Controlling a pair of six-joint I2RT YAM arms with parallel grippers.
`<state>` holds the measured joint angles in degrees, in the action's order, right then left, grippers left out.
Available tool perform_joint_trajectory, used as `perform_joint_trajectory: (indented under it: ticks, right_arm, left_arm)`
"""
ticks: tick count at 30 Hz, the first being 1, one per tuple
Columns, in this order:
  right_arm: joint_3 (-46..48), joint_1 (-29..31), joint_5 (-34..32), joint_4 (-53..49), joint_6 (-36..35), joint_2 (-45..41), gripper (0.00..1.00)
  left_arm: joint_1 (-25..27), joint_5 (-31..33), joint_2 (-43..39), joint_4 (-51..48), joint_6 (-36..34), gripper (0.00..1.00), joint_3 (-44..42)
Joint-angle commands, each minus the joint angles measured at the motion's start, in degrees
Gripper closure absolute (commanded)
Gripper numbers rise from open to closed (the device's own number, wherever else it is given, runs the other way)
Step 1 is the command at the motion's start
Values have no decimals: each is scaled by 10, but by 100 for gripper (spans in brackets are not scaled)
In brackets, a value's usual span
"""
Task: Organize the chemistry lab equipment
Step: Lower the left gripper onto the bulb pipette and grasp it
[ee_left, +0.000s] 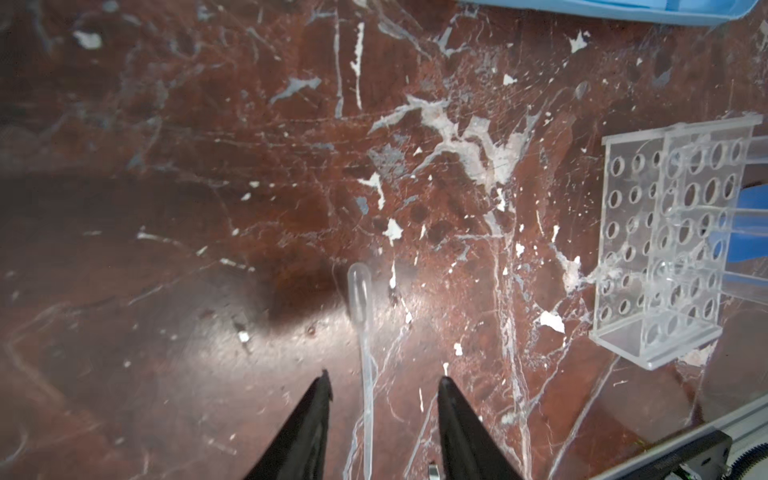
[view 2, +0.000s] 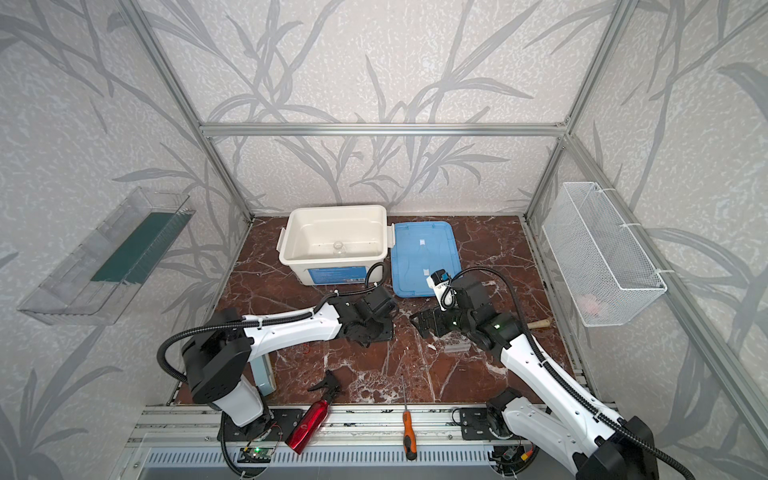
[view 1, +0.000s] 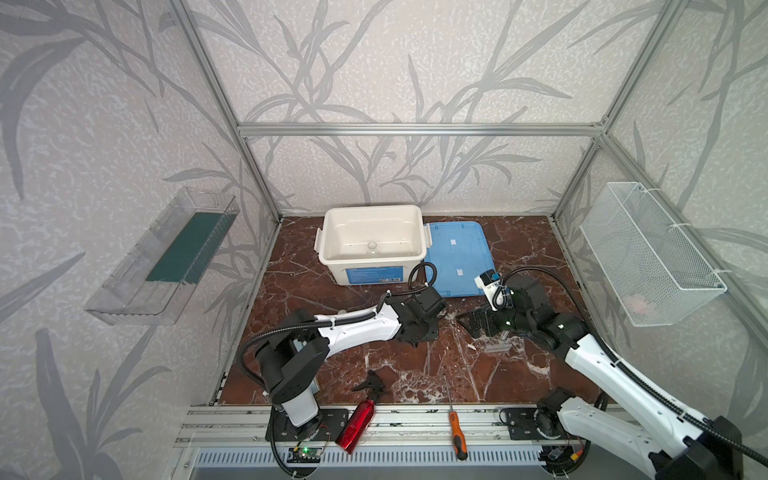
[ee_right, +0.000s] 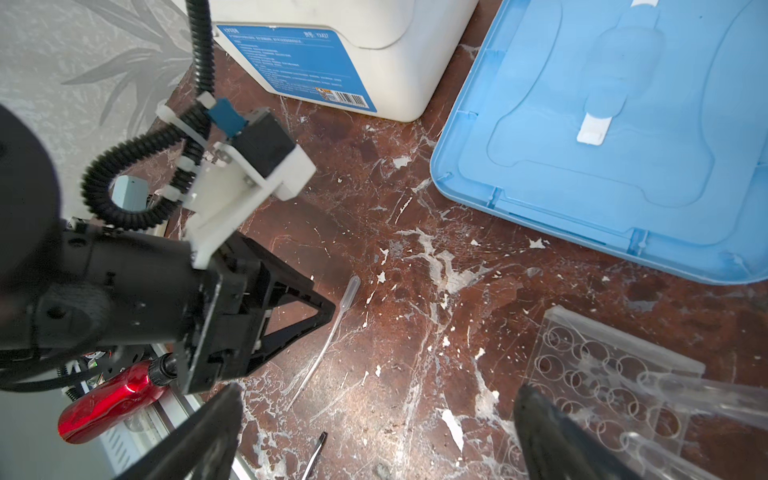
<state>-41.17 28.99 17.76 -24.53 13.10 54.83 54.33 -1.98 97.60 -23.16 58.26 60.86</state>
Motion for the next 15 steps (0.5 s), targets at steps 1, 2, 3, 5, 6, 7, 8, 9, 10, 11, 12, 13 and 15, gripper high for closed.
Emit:
perform_joint_trajectory:
  ticks: [1,2,3,5,6,7,8,9,10,11,12,13,15]
  right_arm:
    - [7,1,11,14,5,5,0]
    - [8,1,11,13,4,6,0]
    - [8,1,11,14,5,5,0]
    - [9,1,14,17,6,5,0]
    - [9,1,13,17,6,6,0]
    - [8,1,13,15,5,6,0]
    - [7,1,13,15,3,7,0]
    - [8,1,12,15,3,8,0]
    - [8,1,13,16,4,9,0]
    - [9,1,14,17,4,10,0]
    - [9,1,14,17,3,12,0]
    - [8,1,14,17,3,14,0]
    - [6,1,13,16,2,16,0]
  left_arm:
    - [2,10,23,78,55,57,-20]
    - [3,14,34,60,52,57,-11]
    - [6,21,41,42,45,58,-1]
    - [10,41,51,14,41,60,11]
    - [12,49,53,5,42,60,12]
    - [14,55,55,1,45,62,12]
    - [16,68,55,-5,44,63,13]
    - [21,86,54,-12,39,63,16]
    - [24,97,57,-21,33,63,22]
    - [26,103,62,-30,31,64,27]
    - [27,105,68,-34,28,64,31]
    - [26,105,73,-35,26,64,33]
    - [28,101,81,-29,26,66,32]
